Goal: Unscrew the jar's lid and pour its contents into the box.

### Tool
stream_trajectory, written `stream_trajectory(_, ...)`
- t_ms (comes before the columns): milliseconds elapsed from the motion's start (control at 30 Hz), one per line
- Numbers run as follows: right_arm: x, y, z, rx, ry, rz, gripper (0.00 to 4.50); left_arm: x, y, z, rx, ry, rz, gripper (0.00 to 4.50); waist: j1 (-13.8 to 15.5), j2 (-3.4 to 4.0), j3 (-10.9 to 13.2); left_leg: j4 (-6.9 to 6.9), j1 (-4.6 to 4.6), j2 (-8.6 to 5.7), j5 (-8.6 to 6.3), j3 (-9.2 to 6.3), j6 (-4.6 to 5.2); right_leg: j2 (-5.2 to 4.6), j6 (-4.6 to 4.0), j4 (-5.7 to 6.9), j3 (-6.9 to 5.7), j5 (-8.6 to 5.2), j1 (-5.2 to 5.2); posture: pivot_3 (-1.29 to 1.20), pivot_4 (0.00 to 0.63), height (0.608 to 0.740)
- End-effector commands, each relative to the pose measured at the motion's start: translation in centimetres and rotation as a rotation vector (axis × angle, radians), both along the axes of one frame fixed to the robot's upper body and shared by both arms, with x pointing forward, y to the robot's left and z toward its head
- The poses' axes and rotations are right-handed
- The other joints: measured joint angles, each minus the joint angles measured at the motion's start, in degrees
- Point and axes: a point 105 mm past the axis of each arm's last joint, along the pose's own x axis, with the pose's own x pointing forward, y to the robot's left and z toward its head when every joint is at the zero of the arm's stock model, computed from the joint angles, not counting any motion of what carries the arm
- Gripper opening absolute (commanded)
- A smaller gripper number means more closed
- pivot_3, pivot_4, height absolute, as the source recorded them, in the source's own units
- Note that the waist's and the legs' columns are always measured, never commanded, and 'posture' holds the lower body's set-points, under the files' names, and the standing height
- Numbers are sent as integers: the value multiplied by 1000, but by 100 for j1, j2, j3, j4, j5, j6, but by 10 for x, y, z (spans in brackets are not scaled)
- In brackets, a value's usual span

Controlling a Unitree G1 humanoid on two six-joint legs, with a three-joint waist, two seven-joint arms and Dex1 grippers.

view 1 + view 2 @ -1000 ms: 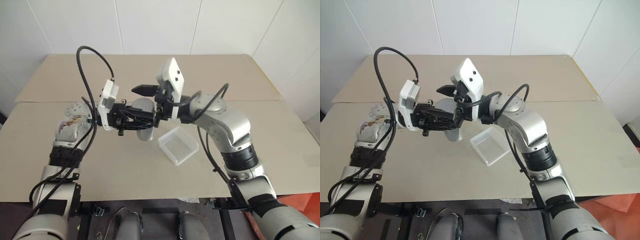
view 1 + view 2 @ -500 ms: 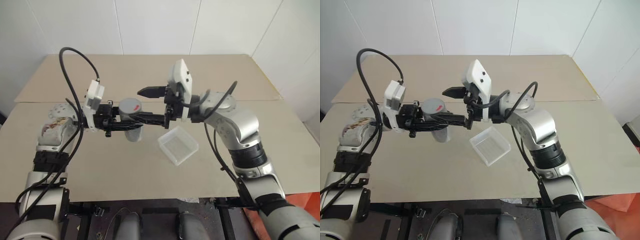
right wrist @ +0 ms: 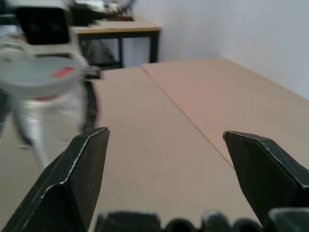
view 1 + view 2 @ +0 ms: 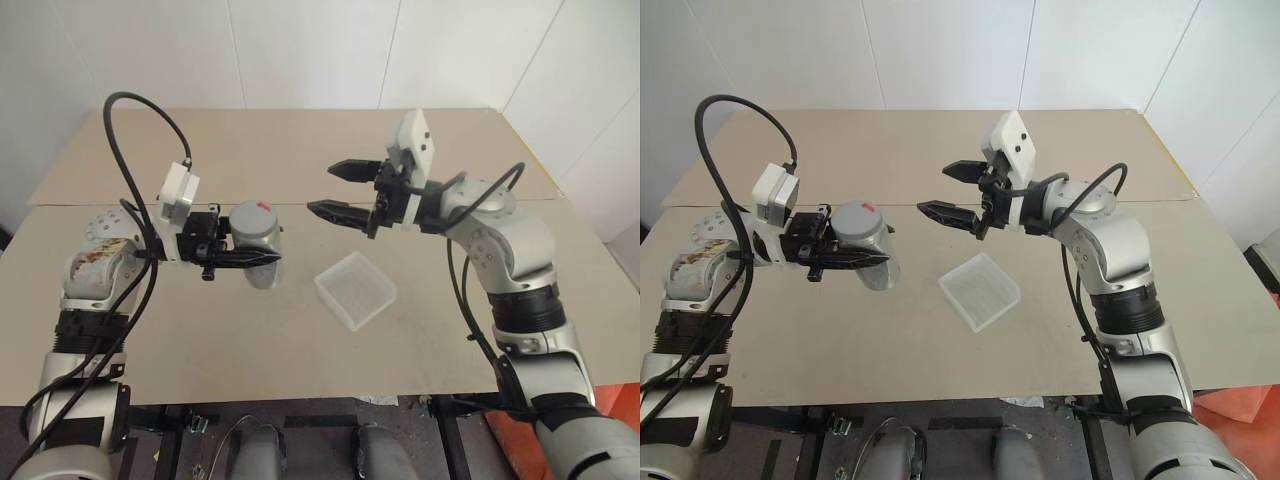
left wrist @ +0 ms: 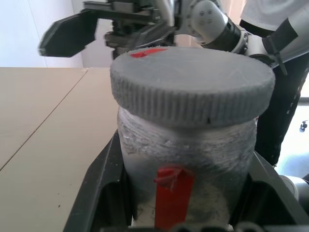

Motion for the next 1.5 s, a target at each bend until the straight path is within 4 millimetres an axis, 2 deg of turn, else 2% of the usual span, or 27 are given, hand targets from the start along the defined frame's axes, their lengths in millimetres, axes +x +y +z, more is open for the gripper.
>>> stream_trajectory(33,-27,11,21,38,-70,97,4424,6,-8,6,-11,-47,2,1951,7,0,0,0,0,1,0,-1,0,1,0,0,-1,0,1,0,150,740)
stream_trajectory(133,-37,22,23,47,-76,133,4424,12,-14,4,-18,-47,4,1951,6,0,0,1,0,0,0,-2,0,1,0,0,-1,0,2,0,150,740)
stream_trajectory(267,-38,40,22,41,-81,145,4424,16,-20,5,-28,-51,-14,1951,2,0,0,2,0,-1,0,-1,0,1,0,1,-1,0,1,0,150,740)
stream_trajectory(433,-27,57,17,12,-75,102,4424,16,-23,7,-31,-63,-32,1951,-1,0,0,1,0,-1,0,-1,0,1,0,2,-1,0,0,0,150,740)
stream_trajectory(633,-16,62,17,30,-60,62,4424,13,-20,8,-28,-68,-30,1951,3,0,0,1,0,-1,0,-1,0,0,0,1,-2,0,1,0,150,740)
stream_trajectory(867,-8,50,20,50,-54,30,4424,9,-13,7,-18,-67,-13,1951,2,0,0,1,0,-1,0,-2,0,0,0,1,-2,0,0,0,150,740)
stream_trajectory(1100,-3,21,17,39,-55,-23,4424,4,-3,6,-11,-60,0,1951,5,0,0,1,0,0,0,-2,0,0,0,1,-2,0,1,0,150,740)
stream_trajectory(1267,1,9,14,21,-49,-54,4424,2,-1,7,-10,-57,0,1951,16,0,0,1,0,-1,0,-1,0,0,0,0,-2,0,1,0,150,740)
stream_trajectory(1500,-10,4,11,-1,-55,-13,4424,2,-2,7,-8,-57,-1,1951,-14,0,0,0,0,0,0,2,0,1,0,0,1,0,-1,0,150,740)
